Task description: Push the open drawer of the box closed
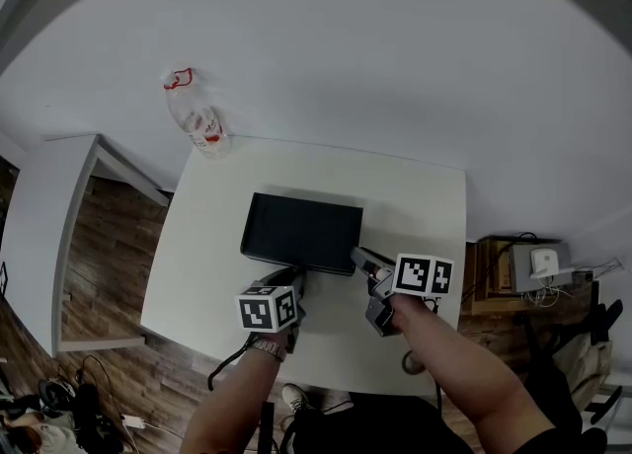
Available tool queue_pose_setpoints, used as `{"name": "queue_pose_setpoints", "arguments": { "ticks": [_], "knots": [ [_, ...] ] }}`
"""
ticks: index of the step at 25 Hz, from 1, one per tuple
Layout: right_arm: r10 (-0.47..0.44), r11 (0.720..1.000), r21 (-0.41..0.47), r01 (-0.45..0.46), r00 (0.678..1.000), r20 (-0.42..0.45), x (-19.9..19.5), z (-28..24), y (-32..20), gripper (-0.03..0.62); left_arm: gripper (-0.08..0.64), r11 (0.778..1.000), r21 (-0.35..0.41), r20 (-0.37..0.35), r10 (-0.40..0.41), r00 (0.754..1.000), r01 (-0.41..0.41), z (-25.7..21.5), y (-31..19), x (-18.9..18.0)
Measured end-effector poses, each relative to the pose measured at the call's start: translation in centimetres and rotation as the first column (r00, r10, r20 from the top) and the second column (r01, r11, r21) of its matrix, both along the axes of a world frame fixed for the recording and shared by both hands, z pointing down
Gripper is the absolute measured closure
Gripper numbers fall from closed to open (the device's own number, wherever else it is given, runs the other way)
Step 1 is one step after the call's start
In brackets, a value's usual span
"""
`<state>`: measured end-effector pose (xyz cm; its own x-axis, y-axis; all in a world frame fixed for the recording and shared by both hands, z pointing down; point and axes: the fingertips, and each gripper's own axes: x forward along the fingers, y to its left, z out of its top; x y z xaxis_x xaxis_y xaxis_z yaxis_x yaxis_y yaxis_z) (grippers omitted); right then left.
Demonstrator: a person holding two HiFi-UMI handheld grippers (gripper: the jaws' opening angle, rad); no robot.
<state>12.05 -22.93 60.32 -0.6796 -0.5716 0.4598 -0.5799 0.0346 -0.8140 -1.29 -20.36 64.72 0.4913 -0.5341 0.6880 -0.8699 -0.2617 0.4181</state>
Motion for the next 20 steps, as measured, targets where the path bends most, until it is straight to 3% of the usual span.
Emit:
{"name": "queue_pose_setpoints", "arguments": {
  "ticks": [6,12,15,17,20],
  "knots": [
    [-0.002,1.0,-0.007,0.002,1.0,-0.001,0.0,-0.1,0.0,0.495,0.488,1.0,0.027,-0.018,0.007,1.0,-0.007,-0.3,0.1,0.0],
    [-0.002,1.0,-0.001,0.002,1.0,-0.004,0.0,0.1,-0.1,0.494,0.474,0.998,0.036,-0.053,-0.04,0.998,0.041,-0.5,2.5,-1.5],
    [0.001,1.0,0.005,-0.001,1.0,0.004,0.1,0.1,-0.2,0.492,0.49,0.999,0.041,-0.097,-0.024,0.995,0.028,-1.5,4.9,-2.0],
    [0.004,1.0,0.014,-0.004,1.0,0.02,0.2,0.1,-0.2,0.492,0.557,0.999,0.052,-0.146,0.005,0.989,0.003,-2.7,6.8,-2.1],
    [0.019,0.999,0.026,-0.02,0.999,0.036,0.6,0.0,-0.2,0.477,0.558,0.998,0.058,-0.221,0.044,0.974,-0.032,-4.8,9.9,-2.5]
  ]
}}
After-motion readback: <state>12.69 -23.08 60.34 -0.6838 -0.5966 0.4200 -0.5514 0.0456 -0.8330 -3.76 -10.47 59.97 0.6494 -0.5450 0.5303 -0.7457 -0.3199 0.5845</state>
